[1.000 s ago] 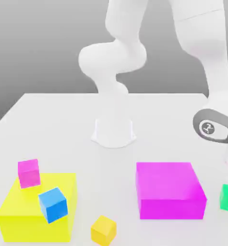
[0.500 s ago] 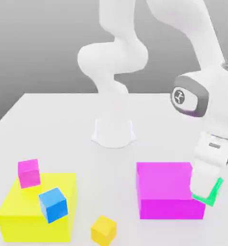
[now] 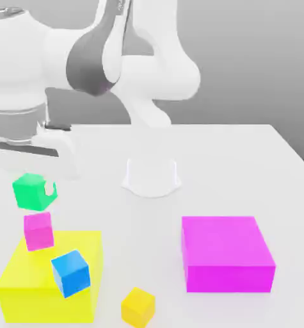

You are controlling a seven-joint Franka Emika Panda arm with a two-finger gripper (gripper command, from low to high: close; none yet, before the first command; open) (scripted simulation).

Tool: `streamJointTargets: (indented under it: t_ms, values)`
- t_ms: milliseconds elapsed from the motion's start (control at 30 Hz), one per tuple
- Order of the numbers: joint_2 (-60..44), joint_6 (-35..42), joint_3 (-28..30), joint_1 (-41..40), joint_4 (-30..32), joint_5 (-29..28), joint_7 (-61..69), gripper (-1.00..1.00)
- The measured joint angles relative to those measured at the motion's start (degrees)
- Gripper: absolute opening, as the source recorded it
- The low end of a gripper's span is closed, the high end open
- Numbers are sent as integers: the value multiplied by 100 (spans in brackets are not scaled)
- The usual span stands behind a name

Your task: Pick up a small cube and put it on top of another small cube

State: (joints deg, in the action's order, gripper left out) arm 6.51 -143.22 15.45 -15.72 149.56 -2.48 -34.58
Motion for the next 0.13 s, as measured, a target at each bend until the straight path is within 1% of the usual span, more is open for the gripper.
streamJointTargets:
  t_ms: [33,133]
  values:
    - [-117,-156,15,-1,41,32,23,100]
    - [-117,-156,15,-2,41,32,23,100]
